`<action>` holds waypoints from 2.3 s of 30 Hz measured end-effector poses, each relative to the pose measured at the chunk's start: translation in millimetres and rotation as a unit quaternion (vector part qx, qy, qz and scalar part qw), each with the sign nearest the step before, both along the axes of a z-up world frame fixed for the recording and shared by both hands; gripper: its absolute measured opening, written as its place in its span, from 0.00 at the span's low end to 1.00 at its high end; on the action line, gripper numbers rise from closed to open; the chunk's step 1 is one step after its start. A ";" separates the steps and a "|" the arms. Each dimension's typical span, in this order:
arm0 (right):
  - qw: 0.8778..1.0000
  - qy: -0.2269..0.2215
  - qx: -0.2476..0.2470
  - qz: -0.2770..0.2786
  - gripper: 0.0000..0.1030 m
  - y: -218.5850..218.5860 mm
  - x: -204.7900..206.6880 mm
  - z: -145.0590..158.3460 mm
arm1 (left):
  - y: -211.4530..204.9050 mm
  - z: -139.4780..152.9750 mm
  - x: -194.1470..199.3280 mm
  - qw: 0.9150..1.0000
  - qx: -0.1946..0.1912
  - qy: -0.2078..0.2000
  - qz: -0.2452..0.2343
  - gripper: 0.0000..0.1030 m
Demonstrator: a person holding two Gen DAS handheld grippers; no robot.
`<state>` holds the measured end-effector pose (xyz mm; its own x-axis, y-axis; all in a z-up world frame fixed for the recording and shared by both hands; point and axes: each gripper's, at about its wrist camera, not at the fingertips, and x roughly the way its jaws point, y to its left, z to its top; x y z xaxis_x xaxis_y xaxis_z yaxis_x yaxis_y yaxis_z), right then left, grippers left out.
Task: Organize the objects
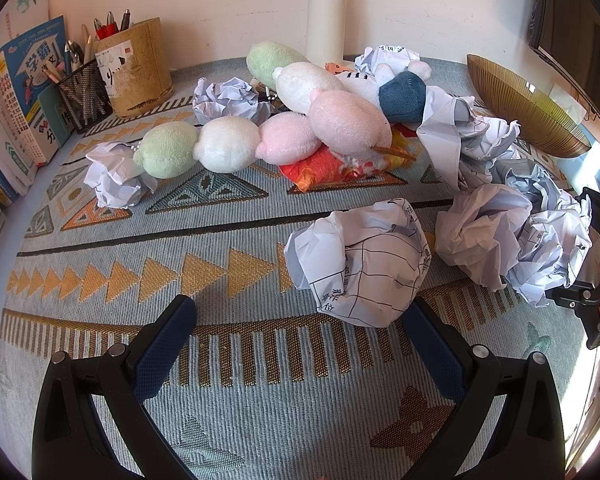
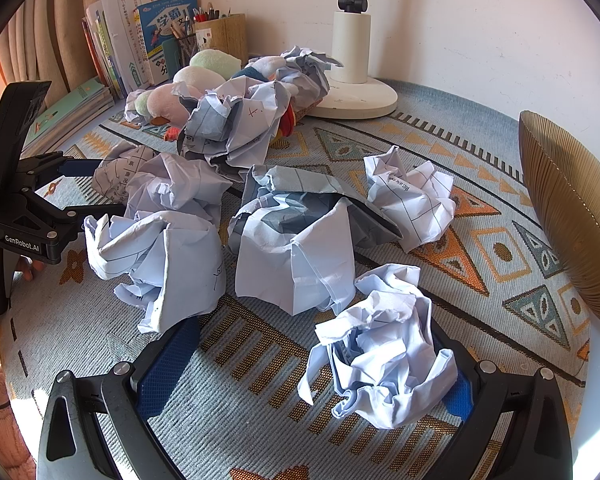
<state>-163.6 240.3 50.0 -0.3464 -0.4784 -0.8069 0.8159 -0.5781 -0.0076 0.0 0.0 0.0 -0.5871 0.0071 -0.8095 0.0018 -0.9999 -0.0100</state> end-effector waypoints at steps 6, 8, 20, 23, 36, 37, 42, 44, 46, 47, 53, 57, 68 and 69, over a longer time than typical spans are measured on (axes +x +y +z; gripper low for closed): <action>1.000 0.000 0.000 0.000 1.00 0.0 0.0 0.0 | 0.0 0.0 0.0 1.000 0.000 0.000 0.000 1.00; 1.000 0.000 0.000 0.000 1.00 0.0 0.0 0.0 | 0.0 0.0 0.0 1.000 0.000 0.000 0.000 1.00; 1.000 0.000 0.000 0.000 1.00 0.0 0.0 0.0 | 0.0 0.0 0.0 1.000 0.000 0.000 0.000 1.00; 1.000 0.000 0.000 0.000 1.00 0.0 0.0 0.0 | 0.0 0.0 0.0 1.000 0.000 0.000 0.000 1.00; 1.000 0.000 0.000 0.000 1.00 0.0 0.0 0.0 | 0.0 0.0 0.0 1.000 0.000 0.000 0.000 1.00; 1.000 0.000 0.000 0.000 1.00 0.0 0.0 0.0 | 0.0 0.0 0.0 1.000 0.000 0.000 0.000 1.00; 1.000 0.000 0.000 0.000 1.00 0.0 0.0 0.0 | 0.0 0.0 0.0 1.000 0.000 0.000 0.000 1.00; 1.000 0.000 0.000 0.000 1.00 0.0 0.0 0.0 | 0.0 0.0 0.0 1.000 0.000 0.000 0.001 1.00; 1.000 0.000 0.000 0.000 1.00 0.0 0.0 0.0 | 0.0 0.0 0.0 1.000 0.000 0.000 0.001 1.00; 1.000 0.000 0.000 0.000 1.00 0.0 0.0 0.0 | 0.0 0.0 0.0 1.000 0.000 0.000 0.001 1.00; 1.000 -0.001 0.000 0.000 1.00 0.0 0.0 0.0 | -0.1 0.0 0.0 1.000 0.000 0.000 0.001 1.00; 1.000 0.000 0.000 -0.001 1.00 0.0 0.0 0.0 | 0.0 0.0 0.0 1.000 0.000 0.000 0.001 1.00; 0.998 -0.017 -0.024 -0.051 1.00 31.3 2.9 -0.6 | -23.3 0.6 18.5 1.000 0.008 0.004 -0.002 1.00; 0.997 -0.023 -0.031 -0.061 1.00 33.8 1.6 -1.7 | -26.8 -0.4 19.3 1.000 0.012 0.006 -0.001 1.00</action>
<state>-162.0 274.1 48.4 -0.3684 -0.4845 -0.7934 0.7387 -0.6708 0.0666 19.4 -26.7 -0.3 -0.5965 0.0277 -0.8022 -0.0004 -0.9994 -0.0343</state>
